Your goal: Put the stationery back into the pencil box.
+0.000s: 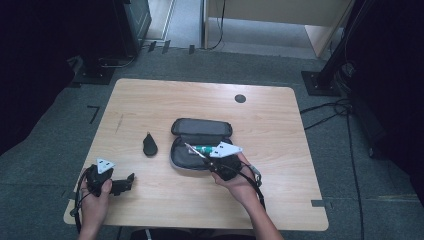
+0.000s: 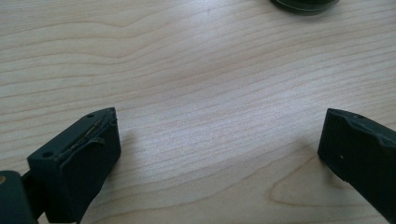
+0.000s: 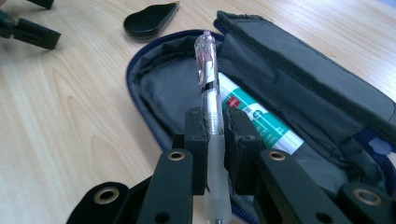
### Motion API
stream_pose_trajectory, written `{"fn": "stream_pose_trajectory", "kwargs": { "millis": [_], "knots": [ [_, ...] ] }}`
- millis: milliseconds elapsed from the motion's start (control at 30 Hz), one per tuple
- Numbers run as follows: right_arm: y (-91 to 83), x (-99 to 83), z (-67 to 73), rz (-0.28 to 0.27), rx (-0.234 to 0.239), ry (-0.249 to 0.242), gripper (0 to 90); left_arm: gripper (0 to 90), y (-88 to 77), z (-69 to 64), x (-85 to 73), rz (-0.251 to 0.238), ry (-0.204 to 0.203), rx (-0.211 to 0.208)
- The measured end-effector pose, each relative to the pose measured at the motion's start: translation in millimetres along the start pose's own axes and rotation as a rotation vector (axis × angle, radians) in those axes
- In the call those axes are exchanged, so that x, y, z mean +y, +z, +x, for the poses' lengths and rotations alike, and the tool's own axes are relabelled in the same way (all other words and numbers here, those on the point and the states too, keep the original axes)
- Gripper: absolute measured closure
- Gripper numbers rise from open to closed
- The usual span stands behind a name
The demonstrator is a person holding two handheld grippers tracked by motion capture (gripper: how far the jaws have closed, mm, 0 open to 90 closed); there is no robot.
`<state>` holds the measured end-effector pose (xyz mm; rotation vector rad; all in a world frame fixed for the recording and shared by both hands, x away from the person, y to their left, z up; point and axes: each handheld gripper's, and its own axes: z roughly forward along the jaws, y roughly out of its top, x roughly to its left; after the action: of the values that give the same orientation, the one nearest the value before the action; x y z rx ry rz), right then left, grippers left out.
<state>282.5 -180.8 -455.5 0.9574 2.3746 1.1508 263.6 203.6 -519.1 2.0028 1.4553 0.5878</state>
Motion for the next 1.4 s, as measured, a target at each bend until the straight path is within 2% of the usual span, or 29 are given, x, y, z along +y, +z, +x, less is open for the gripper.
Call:
{"fn": "stream_pose_trajectory", "kwargs": {
  "millis": [200,500,667,833,1067,1400],
  "knots": [
    [13.5,1.9,-8.8,0.027,0.008,-0.002,80.5,0.0,0.0,0.0,0.0,0.000,0.000,0.000],
    [27.7,3.7,-12.9,0.043,0.031,-0.012,80.4,0.0,0.1,-0.1,0.0,-0.001,-0.001,0.000],
    [35.5,2.2,-15.1,0.076,0.030,-0.018,80.4,0.0,0.0,0.0,0.0,0.000,0.000,0.000],
    [38.2,1.4,-17.8,0.084,0.029,-0.011,80.3,0.0,0.0,0.0,0.0,0.000,0.000,0.000],
    [38.9,0.1,-21.8,0.092,-0.008,-0.008,80.2,0.0,0.0,0.0,0.0,0.000,0.000,0.000],
    [40.4,-1.4,-24.9,0.103,-0.010,-0.015,80.2,0.0,0.0,0.0,0.0,0.000,0.000,0.000]
  ]
}}
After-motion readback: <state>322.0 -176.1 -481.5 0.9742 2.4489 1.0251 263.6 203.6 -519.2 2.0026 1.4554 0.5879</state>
